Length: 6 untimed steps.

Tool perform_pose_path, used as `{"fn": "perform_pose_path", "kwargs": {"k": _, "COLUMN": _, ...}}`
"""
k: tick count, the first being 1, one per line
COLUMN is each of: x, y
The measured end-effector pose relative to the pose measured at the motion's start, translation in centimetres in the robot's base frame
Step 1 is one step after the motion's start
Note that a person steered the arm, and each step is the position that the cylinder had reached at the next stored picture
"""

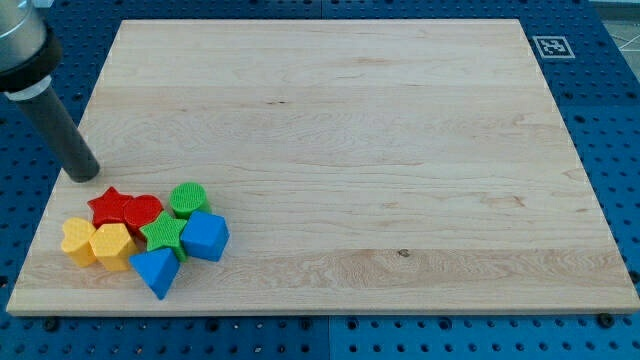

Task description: Point at yellow heart

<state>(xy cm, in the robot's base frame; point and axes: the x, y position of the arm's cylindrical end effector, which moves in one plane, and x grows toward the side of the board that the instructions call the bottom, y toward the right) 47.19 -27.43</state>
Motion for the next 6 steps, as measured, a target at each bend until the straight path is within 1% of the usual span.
{"fn": "perform_pose_path", "kwargs": {"k": 1, "x": 0.0, "y": -2.1}}
{"fn": "perform_pose_path", "kwargs": {"k": 2, "x": 0.5, "y": -3.0}}
{"fn": "perform_pose_path", "kwargs": {"k": 3, "x": 4.4, "y": -3.0}}
{"fn": "perform_pose_path", "kwargs": {"k": 4, "x": 7.4, "y": -3.0}}
{"fn": "perform_pose_path", "kwargs": {"k": 5, "x": 7.7, "y": -2.6}}
{"fn": "perform_pose_path", "kwargs": {"k": 6, "x": 10.4, "y": 0.1}}
